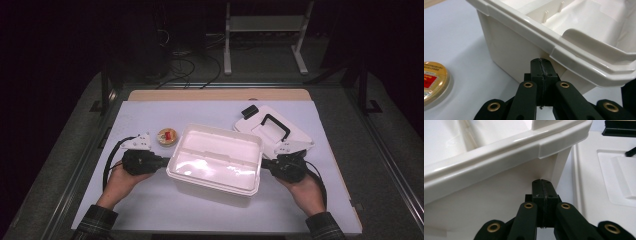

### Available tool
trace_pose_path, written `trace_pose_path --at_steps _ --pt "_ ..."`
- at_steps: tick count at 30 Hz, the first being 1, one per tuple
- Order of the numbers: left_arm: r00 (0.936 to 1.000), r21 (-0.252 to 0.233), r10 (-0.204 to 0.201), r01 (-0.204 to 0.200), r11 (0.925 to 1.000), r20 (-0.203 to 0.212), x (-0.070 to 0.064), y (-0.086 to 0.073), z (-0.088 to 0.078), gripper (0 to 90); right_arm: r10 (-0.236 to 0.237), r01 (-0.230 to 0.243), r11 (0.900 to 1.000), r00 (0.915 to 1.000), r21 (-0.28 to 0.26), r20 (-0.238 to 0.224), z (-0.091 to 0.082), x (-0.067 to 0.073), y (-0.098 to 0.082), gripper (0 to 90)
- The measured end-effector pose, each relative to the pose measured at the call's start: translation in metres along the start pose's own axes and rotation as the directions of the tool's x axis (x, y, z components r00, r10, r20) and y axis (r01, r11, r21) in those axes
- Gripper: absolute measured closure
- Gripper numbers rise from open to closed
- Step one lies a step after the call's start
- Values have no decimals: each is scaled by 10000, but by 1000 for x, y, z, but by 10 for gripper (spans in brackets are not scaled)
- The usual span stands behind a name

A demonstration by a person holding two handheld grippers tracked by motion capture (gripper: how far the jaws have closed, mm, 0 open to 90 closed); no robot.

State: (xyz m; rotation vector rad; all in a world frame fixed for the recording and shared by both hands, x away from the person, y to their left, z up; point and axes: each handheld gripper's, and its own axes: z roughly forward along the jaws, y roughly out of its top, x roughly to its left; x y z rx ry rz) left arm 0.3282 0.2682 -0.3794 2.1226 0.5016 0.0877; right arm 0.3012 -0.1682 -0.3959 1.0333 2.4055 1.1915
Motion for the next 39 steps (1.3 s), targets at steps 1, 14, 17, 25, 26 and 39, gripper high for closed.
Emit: trace_pose_path --at_steps 1,14,17,25,26,39 --pt "10000 51 55 -55 10000 53 -4 -1 -1 898 -26 26 10000 10000 24 52 3 -2 3 899" --pt "9989 221 242 -251 9994 397 -26 -5 -5 899 -227 225 9997 9995 96 237 18 -13 19 899" --pt "9984 211 254 -265 9994 513 -30 -6 -5 898 -197 196 9998 9996 56 207 21 -16 22 900" --pt "9972 219 284 -300 9993 697 -36 -7 -6 897 -254 252 9996 9994 105 233 27 -19 28 897" --pt "9975 254 266 -283 9993 655 -36 -6 -6 897 -228 226 9997 9996 115 185 26 -19 27 886" --pt "9999 907 66 -54 9959 -127 -26 -7 -13 525 299 -297 9996 9914 -36 1275 -17 -15 -4 388"
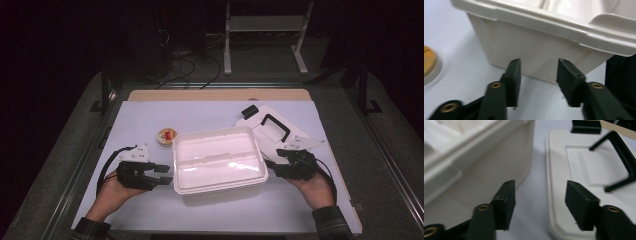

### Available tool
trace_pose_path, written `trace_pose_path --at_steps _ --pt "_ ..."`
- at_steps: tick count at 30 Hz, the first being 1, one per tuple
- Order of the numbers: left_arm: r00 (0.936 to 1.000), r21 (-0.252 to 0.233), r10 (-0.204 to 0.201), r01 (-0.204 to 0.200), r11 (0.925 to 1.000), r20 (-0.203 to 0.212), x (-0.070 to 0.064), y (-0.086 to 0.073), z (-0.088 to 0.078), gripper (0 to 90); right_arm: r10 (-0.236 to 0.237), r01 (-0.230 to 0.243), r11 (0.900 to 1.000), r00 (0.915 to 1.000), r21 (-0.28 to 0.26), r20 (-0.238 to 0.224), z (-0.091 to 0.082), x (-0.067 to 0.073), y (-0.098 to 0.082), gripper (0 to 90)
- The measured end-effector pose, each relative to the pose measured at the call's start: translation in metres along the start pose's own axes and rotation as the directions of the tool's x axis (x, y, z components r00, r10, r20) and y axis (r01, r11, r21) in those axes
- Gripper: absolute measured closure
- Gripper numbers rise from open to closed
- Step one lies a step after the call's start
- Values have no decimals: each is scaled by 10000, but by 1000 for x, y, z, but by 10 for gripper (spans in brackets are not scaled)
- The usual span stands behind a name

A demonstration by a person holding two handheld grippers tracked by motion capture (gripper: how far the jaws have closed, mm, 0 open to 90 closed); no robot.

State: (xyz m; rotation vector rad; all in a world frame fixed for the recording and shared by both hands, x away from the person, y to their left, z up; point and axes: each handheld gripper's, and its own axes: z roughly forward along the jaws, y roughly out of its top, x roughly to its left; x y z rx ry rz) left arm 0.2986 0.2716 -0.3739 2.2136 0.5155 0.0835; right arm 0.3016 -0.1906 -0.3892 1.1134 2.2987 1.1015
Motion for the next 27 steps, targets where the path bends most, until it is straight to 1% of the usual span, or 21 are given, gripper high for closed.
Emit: trace_pose_path --at_steps 2,3,5,6,7,8,9,10,11,13,14,16,17,18,19,20,22,23,24,26,27 --pt "10000 37 -55 55 10000 -74 2 0 -1 470 137 -139 9999 9996 67 257 -7 -1 -9 320" --pt "9999 80 -111 112 9999 -65 2 0 -1 445 178 -182 9998 9987 77 475 -9 -1 -15 288" --pt "9999 212 -130 132 9997 -84 3 0 -1 396 257 -277 9993 9967 249 770 -14 -1 -26 227" --pt "9999 259 -128 131 9996 -107 4 0 -1 380 291 -322 9989 9960 351 845 -15 -1 -31 192" --pt "9999 259 -128 131 9996 -107 4 0 -1 359 322 -359 9982 9964 470 787 -16 -1 -37 178" --pt "9997 404 -138 146 9991 -203 5 1 -2 341 393 -434 9975 9966 560 727 -16 -1 -45 151" --pt "9993 433 -205 218 9988 -317 6 2 -3 329 443 -491 9967 9964 649 728 -16 -1 -49 138" --pt "9991 446 -243 259 9987 -350 6 2 -4 310 469 -527 9951 9965 834 693 -15 -1 -55 137" --pt "9987 428 -258 277 9987 -440 7 2 -6 299 475 -539 9946 9962 887 727 -15 -1 -59 137" --pt "9980 507 -288 317 9982 -568 7 3 -9 275 562 -658 9921 9943 1064 906 -14 0 -68 137" --pt "9975 506 -239 273 9983 -661 6 4 -11 264 585 -696 9911 9934 1137 988 -14 0 -72 136" --pt "9966 443 -204 240 9987 -793 5 6 -16 257 568 -703 9895 9926 1266 1069 -12 0 -78 126" --pt "9961 448 -224 263 9986 -850 5 7 -18 253 537 -698 9884 9914 1345 1197 -11 1 -81 105" --pt "9957 435 -257 297 9986 -891 5 9 -19 250 474 -668 9870 9901 1463 1322 -9 1 -83 101" --pt "9951 465 -313 357 9983 -933 5 12 -22 250 464 -672 9857 9898 1543 1346 -8 1 -86 93" --pt "9949 451 -292 337 9984 -970 5 13 -23 250 588 -776 9867 9896 1428 1315 -8 0 -87 90" --pt "9950 453 -186 231 9987 -980 5 19 -25 249 672 -841 9884 9889 1267 1324 -8 0 -90 85" --pt "9950 453 -186 231 9987 -980 5 19 -25 249 672 -841 9884 9889 1267 1324 -8 0 -90 85" --pt "9955 474 -96 141 9988 -940 4 23 -26 249 861 -969 9910 9896 921 1149 -8 -2 -95 87" --pt "9959 513 -90 137 9986 -903 3 32 -27 249 971 -1072 9897 9897 954 1052 -8 -4 -95 87" --pt "9965 578 -69 117 9983 -831 3 37 -27 249 912 -1018 9902 9898 955 1095 -8 -3 -95 87"
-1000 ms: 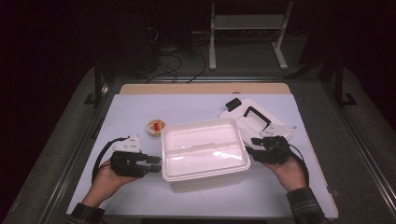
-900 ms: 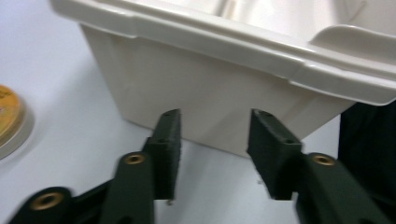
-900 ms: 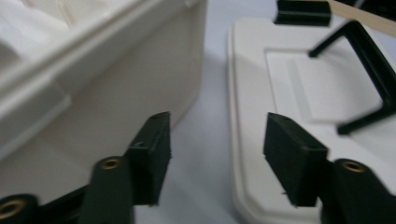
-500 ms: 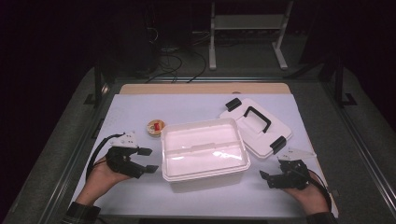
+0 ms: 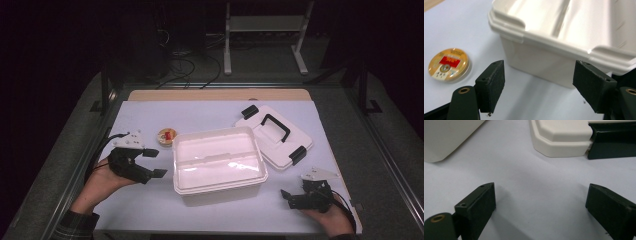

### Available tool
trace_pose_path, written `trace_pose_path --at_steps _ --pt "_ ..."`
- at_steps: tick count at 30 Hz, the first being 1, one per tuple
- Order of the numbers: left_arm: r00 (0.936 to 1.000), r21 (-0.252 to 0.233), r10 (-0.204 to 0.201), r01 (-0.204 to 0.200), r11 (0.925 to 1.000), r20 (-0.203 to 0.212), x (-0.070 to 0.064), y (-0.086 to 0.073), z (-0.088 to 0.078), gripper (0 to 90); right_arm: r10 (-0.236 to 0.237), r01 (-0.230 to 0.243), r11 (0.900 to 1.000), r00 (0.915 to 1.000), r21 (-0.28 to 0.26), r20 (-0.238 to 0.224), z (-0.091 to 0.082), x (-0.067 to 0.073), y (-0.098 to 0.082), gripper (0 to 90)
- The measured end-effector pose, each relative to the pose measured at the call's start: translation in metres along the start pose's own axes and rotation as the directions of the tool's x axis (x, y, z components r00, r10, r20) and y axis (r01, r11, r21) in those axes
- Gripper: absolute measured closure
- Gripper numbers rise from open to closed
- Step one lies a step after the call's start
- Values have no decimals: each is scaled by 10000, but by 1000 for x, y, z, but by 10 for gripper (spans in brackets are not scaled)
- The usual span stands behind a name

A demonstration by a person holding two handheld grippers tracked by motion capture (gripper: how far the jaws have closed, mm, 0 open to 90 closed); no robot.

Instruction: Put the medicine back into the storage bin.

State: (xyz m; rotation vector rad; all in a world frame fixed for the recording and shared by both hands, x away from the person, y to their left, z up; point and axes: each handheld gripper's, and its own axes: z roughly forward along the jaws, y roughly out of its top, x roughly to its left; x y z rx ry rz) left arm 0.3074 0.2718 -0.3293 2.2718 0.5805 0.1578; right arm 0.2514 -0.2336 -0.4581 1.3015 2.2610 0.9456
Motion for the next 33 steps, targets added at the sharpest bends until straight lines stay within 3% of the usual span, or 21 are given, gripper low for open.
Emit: trace_pose_path --at_steps 6,16,26,33 --pt "9983 427 580 -583 9974 82 -5 28 1 234 11 -11 10000 10000 -10 -12 0 0 0 86" --pt "9881 688 1311 -1368 9882 807 -11 76 19 270 14 -14 10000 10000 -10 -20 0 -1 0 86" --pt "9737 1165 1898 -2045 9719 1259 -18 106 50 384 48 -48 10000 10000 -3 -40 0 -1 0 86" --pt "9661 1500 2051 -2285 9619 1566 -23 119 69 450 62 -62 10000 10000 5 -46 0 -1 0 86"
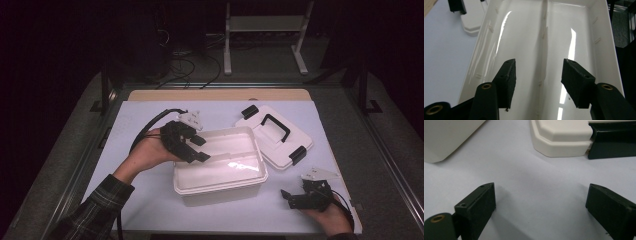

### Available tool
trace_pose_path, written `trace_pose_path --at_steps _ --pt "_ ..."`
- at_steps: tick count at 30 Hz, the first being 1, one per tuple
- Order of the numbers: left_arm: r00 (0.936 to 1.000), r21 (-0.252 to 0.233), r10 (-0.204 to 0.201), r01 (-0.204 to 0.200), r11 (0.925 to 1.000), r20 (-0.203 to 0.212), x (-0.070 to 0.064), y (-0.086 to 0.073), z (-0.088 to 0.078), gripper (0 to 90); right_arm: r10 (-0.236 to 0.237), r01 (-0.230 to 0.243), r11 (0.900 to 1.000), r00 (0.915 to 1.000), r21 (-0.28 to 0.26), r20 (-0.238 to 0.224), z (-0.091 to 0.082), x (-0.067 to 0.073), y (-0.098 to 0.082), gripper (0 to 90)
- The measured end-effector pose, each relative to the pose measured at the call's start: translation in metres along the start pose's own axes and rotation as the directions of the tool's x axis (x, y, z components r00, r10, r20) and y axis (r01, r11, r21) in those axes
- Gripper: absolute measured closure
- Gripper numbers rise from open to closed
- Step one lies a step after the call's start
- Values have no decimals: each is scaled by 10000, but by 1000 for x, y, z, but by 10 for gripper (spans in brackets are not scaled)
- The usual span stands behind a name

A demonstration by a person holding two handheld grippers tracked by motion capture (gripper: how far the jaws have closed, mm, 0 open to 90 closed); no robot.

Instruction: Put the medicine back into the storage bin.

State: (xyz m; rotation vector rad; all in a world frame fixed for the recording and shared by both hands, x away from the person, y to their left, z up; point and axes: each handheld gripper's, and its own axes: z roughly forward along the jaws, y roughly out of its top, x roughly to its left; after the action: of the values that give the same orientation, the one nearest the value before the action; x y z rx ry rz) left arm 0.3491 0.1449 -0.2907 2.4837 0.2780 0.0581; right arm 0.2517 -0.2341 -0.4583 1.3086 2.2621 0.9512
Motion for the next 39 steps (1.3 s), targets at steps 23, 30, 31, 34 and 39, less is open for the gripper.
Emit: trace_pose_path --at_steps 23,30,31,34,39 --pt "9977 1863 669 -667 9802 51 -7 35 51 634 -39 39 10000 10000 -33 -17 0 0 0 86" --pt "9984 2020 564 -562 9778 47 -7 38 53 727 -42 42 10000 10000 -36 -20 0 -1 0 86" --pt "9985 2039 551 -555 9774 79 -7 38 53 746 -39 39 10000 10000 -41 -20 0 -1 0 86" --pt "9981 2092 604 -614 9759 113 -8 39 53 798 -33 33 10000 10000 -37 -20 0 0 0 86" --pt "9967 2115 794 -813 9740 177 -9 40 54 868 -34 34 10000 10000 -37 -22 0 0 0 86"
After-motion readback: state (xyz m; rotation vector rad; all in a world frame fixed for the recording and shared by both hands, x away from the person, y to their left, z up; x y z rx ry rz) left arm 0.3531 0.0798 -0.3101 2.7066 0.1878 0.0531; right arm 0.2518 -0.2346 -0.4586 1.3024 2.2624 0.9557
